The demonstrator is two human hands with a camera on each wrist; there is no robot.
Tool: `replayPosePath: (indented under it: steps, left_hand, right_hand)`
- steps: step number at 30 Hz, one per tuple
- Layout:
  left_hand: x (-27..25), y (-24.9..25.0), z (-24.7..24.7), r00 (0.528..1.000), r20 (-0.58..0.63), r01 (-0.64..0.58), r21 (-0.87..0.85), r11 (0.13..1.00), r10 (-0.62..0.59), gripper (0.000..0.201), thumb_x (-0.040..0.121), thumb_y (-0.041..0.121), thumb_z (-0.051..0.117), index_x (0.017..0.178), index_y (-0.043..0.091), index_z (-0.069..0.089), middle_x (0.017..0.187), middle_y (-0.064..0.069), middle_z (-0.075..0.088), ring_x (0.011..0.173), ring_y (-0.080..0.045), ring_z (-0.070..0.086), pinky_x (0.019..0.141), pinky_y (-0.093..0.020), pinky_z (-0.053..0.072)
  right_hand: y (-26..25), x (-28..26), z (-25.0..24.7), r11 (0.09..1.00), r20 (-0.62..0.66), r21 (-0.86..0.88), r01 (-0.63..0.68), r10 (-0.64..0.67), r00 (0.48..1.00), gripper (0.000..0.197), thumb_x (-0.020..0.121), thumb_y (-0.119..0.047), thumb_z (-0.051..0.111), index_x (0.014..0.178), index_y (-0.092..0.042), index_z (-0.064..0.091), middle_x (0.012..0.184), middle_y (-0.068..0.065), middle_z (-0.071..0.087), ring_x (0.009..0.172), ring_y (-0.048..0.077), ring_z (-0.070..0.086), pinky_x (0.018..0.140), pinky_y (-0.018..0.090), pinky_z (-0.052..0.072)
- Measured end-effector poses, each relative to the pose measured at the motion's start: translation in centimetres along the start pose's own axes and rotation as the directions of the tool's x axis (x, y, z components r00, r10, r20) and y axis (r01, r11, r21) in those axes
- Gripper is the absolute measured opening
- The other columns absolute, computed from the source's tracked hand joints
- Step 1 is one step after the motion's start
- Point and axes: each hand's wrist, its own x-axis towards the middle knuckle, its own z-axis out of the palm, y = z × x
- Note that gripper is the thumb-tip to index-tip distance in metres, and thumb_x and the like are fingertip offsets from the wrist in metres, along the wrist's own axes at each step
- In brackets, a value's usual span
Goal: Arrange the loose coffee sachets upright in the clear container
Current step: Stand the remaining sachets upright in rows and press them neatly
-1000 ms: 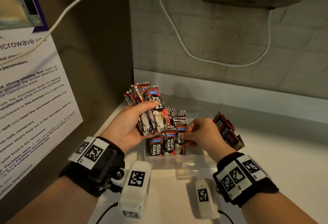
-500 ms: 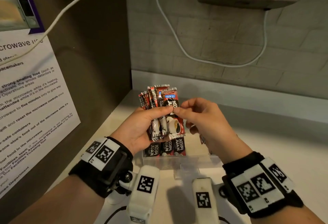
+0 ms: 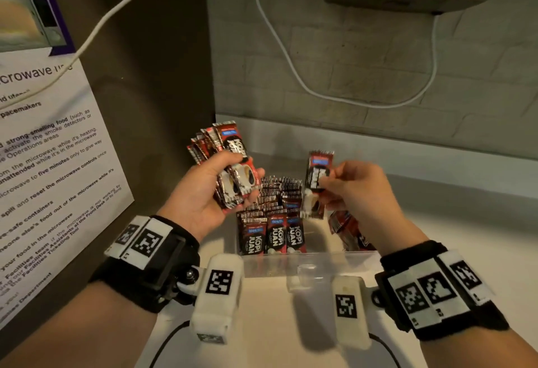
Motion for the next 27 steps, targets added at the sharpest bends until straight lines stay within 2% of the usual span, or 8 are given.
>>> replayPosePath:
  steps: [4,7,9,11,16,20,24,27]
  left_hand:
    - [-0.1,0.6,-0.1,1.000,-0.012,-0.028,-0.055,0.998,0.027,0.011,0.091,0.014,0.058,0.097,0.005,0.060,0.073,-0.010,0.072,0.072,-0.019,0.073,0.049,-0.027,0.055]
    - [-0.3,0.7,0.1,1.000,0.003,-0.024,-0.065,0.998,0.025,0.012,0.091,0.013,0.057,0.100,0.006,0.059,0.072,-0.009,0.072,0.073,-0.019,0.073,0.050,-0.027,0.055]
    - [-0.5,0.7,0.2,1.000,0.011,-0.025,-0.074,0.997,0.025,0.015,0.091,0.013,0.057,0.104,0.006,0.058,0.071,-0.008,0.072,0.073,-0.019,0.073,0.050,-0.027,0.055]
    - [-0.5,0.7,0.2,1.000,0.014,-0.023,-0.081,0.996,0.025,0.019,0.091,0.013,0.057,0.109,0.006,0.057,0.072,-0.008,0.072,0.073,-0.019,0.073,0.049,-0.027,0.055]
    - [-0.5,0.6,0.1,1.000,0.015,-0.020,-0.097,0.995,0.022,0.026,0.090,0.013,0.058,0.114,0.006,0.056,0.075,-0.009,0.072,0.075,-0.020,0.074,0.050,-0.028,0.055]
    - [-0.6,0.4,0.3,1.000,0.014,-0.012,-0.101,0.995,0.014,0.027,0.089,0.013,0.059,0.115,0.006,0.056,0.079,-0.010,0.072,0.078,-0.021,0.074,0.049,-0.028,0.055]
    - [-0.8,0.4,0.5,1.000,0.010,-0.010,-0.103,0.995,0.011,0.031,0.089,0.013,0.060,0.119,0.005,0.056,0.082,-0.011,0.072,0.078,-0.021,0.074,0.050,-0.028,0.055]
    - [-0.8,0.5,0.5,1.000,0.006,-0.016,-0.104,0.994,0.016,0.030,0.089,0.013,0.060,0.118,0.005,0.056,0.081,-0.011,0.072,0.078,-0.021,0.074,0.049,-0.028,0.055]
  right_hand:
    - [2.3,0.0,0.8,0.953,0.169,-0.233,-0.192,0.234,0.957,0.006,0.085,0.004,0.064,0.082,0.002,0.059,0.075,0.018,0.067,0.048,0.014,0.065,0.044,0.021,0.051]
    - [3.6,0.3,1.6,0.893,0.201,-0.387,-0.231,0.326,0.924,0.007,0.084,0.002,0.066,0.083,0.003,0.059,0.087,0.022,0.071,0.067,0.026,0.071,0.064,0.034,0.061]
    - [4.1,0.6,2.2,0.864,0.204,-0.452,-0.223,0.343,0.917,0.009,0.081,0.003,0.069,0.081,-0.001,0.061,0.085,0.021,0.071,0.073,0.030,0.072,0.074,0.043,0.060]
    - [4.3,0.8,2.7,0.848,0.204,-0.488,-0.208,0.342,0.917,0.011,0.077,0.002,0.071,0.085,-0.001,0.063,0.083,0.019,0.072,0.071,0.029,0.073,0.074,0.043,0.060]
    - [4.1,0.7,3.2,0.749,0.217,-0.644,-0.156,0.374,0.902,0.029,0.064,-0.011,0.084,0.088,-0.011,0.068,0.087,0.005,0.072,0.076,0.017,0.068,0.072,0.028,0.057]
    - [4.2,0.8,3.9,0.722,0.230,-0.681,-0.123,0.371,0.900,0.023,0.064,-0.012,0.084,0.079,-0.013,0.067,0.085,0.005,0.070,0.077,0.017,0.066,0.066,0.024,0.051]
    - [4.3,1.0,3.9,0.749,0.193,-0.648,-0.138,0.337,0.922,0.027,0.059,-0.006,0.085,0.082,-0.007,0.070,0.081,0.009,0.073,0.074,0.023,0.071,0.074,0.037,0.060]
    - [4.3,1.0,4.0,0.754,0.190,-0.642,-0.137,0.329,0.925,0.028,0.058,-0.005,0.086,0.082,-0.003,0.071,0.073,0.012,0.073,0.068,0.026,0.072,0.070,0.043,0.061]
